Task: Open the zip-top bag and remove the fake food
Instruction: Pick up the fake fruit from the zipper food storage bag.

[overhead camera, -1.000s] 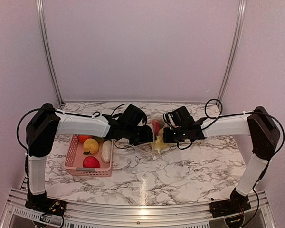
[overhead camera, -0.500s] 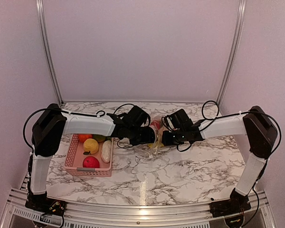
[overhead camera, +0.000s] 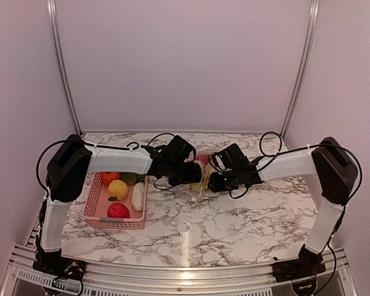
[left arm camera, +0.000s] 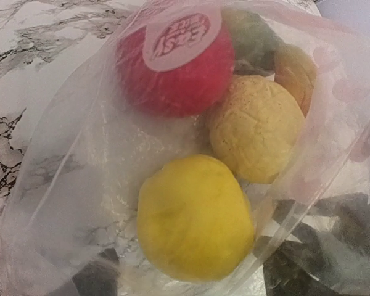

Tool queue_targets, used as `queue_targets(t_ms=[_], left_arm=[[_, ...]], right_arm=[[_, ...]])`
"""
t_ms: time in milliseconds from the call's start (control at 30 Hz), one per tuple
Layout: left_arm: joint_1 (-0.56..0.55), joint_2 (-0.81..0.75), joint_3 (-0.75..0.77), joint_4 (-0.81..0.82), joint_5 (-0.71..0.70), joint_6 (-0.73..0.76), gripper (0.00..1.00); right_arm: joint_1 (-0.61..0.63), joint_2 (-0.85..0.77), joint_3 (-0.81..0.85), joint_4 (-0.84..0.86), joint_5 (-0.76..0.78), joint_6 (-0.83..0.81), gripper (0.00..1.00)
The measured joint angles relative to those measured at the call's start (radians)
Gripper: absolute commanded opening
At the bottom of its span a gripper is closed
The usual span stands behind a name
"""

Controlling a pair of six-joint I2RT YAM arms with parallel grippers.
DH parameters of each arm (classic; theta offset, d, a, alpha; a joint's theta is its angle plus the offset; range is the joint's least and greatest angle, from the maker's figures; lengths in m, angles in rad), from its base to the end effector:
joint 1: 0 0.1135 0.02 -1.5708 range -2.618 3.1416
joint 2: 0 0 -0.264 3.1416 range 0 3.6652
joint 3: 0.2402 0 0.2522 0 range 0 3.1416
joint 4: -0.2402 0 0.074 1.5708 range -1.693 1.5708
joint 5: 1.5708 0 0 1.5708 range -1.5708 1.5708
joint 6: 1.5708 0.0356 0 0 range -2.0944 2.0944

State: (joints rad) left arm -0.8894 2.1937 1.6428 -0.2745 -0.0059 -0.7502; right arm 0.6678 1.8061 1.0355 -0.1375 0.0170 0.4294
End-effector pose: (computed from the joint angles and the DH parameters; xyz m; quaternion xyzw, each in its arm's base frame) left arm 0.3078 -0.3793 0.1703 0.0637 0.9292 -0.2643 0.2505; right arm 0.2882 0.2265 0.1562 -0.1097 0.9392 0.1628 0.2818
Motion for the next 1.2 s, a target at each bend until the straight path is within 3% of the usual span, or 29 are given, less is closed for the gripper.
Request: queue_targets(t_ms=[333,467,700,1200], left_arm=[[0.002,0.001,0.012,0.001,-0.003,0.003,0.82],[0.002,0.001,0.012,0.002,-0.002,0.003,0.82],[0.002,0.001,0.011,0.003,-0.002,0.003,0.81],[0.002,0.001,-0.012,0.008,-0.002,0.011,0.79]], right_arm=[[0.000,-0.161,0.011,-0.087,0.031,0.004,0.37],[0.000,-0.200,0.076,-0.091,0.038,0.000,0.29],[0.000,-0.100,0.194,-0.088,0.035,-0.012,0.27],[-0.001,0.081,0.185,-0.066,0.018,-0.011,0.27]])
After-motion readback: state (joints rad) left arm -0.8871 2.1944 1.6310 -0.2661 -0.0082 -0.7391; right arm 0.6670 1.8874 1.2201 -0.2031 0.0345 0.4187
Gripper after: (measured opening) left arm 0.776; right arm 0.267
